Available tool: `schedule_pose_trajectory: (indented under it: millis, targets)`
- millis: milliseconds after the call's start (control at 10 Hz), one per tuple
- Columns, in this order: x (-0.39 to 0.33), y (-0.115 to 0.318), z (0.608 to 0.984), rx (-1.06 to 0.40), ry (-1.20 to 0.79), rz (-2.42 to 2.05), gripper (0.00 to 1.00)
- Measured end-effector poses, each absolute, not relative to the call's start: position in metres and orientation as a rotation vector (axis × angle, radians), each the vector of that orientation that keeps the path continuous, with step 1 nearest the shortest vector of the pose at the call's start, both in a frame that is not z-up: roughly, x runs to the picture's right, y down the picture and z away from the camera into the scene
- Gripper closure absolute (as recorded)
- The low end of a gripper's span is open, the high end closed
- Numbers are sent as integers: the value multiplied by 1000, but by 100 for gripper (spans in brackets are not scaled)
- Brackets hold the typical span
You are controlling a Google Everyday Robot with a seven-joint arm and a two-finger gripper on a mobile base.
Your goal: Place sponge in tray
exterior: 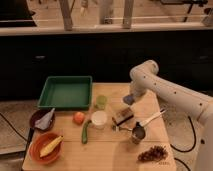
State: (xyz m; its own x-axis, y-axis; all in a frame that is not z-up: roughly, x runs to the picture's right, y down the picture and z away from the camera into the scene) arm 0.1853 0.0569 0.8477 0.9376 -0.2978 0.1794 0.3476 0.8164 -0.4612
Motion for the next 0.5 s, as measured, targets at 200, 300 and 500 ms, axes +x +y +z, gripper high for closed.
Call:
schedule_pose_trajectory:
  millis: [200, 300, 500]
  targets:
    - [178, 45, 848, -502, -128, -372, 100]
    - [172, 41, 849, -501, -144, -385, 100]
    - [159, 29, 850, -493, -171, -420, 100]
